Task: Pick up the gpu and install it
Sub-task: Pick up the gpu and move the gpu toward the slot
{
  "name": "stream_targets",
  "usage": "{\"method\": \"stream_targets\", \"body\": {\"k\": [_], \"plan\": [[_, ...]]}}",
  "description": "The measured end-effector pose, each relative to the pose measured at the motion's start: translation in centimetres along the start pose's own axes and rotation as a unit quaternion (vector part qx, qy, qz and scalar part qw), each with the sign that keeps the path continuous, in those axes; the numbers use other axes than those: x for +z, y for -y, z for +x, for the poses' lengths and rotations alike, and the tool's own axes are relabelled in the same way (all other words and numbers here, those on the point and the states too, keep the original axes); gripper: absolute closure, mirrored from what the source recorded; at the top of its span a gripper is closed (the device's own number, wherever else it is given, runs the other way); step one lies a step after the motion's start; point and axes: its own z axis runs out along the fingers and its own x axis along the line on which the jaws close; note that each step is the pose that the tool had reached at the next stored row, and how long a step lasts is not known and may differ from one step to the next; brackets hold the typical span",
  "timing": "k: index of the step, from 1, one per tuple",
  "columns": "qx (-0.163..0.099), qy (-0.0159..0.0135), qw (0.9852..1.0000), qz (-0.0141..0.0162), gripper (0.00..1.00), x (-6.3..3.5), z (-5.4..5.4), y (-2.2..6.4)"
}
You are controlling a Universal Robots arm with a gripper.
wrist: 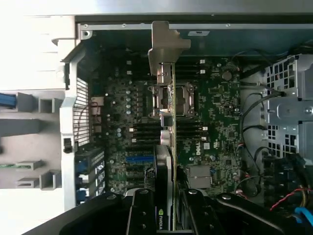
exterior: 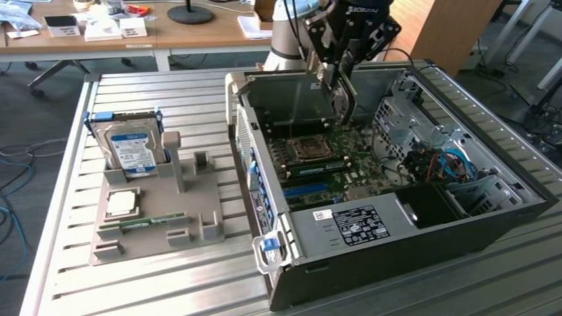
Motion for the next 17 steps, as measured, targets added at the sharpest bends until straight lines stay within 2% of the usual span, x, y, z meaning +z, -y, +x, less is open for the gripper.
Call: {"method": "stream_targets", "body": {"k": [17], "plan": [[-0.003,-0.0003,1.0000,-0.0001,0.73,0.16,-5.9,-0.45]]}}
